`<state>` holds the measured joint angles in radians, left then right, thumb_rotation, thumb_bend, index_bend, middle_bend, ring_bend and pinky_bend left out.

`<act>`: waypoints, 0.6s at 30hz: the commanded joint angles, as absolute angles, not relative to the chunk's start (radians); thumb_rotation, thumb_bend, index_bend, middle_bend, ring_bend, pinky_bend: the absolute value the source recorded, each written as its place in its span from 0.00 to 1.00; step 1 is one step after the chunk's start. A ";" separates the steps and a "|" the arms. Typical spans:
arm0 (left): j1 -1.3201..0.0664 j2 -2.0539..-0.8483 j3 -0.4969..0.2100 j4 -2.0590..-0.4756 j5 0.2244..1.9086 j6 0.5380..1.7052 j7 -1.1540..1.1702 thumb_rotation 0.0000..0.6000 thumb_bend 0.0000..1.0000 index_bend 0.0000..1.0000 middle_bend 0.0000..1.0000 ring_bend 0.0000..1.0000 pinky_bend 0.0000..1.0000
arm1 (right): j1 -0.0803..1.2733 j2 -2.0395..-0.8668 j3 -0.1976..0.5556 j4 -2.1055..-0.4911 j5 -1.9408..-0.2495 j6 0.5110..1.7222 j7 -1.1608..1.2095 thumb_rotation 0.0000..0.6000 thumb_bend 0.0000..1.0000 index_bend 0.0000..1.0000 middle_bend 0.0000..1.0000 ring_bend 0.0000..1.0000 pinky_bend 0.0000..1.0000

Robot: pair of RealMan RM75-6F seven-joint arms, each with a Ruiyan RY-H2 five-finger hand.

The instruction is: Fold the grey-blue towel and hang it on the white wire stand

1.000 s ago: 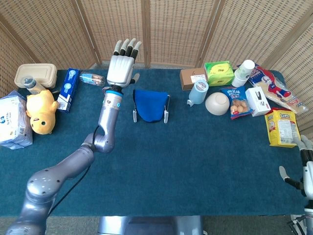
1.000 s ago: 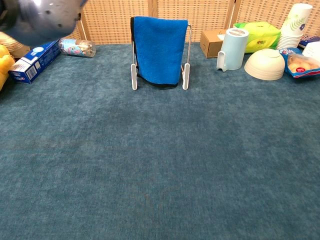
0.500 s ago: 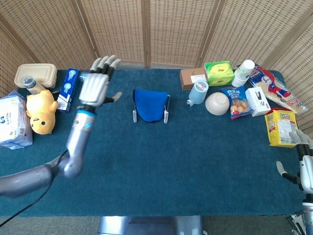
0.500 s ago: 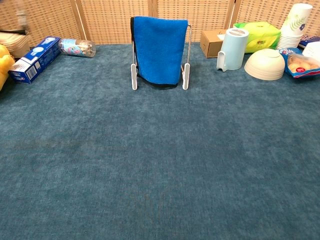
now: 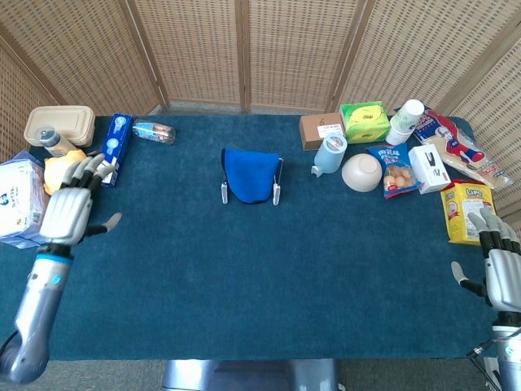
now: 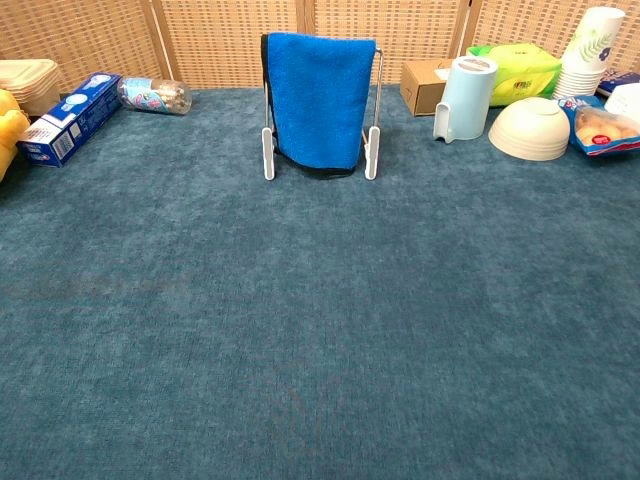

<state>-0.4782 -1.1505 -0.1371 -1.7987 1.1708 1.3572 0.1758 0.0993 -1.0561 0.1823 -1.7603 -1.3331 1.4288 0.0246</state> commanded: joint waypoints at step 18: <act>-0.118 -1.086 0.080 -1.793 1.437 1.681 0.140 1.00 0.35 0.23 0.09 0.00 0.00 | 0.111 -1.096 0.160 -1.785 -1.337 1.458 -0.156 1.00 0.31 0.03 0.01 0.00 0.00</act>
<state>-0.1457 -1.0787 0.0632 -1.8063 1.4170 1.6546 0.1276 0.1104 -1.0914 0.1621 -1.7835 -1.3366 1.4552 -0.1483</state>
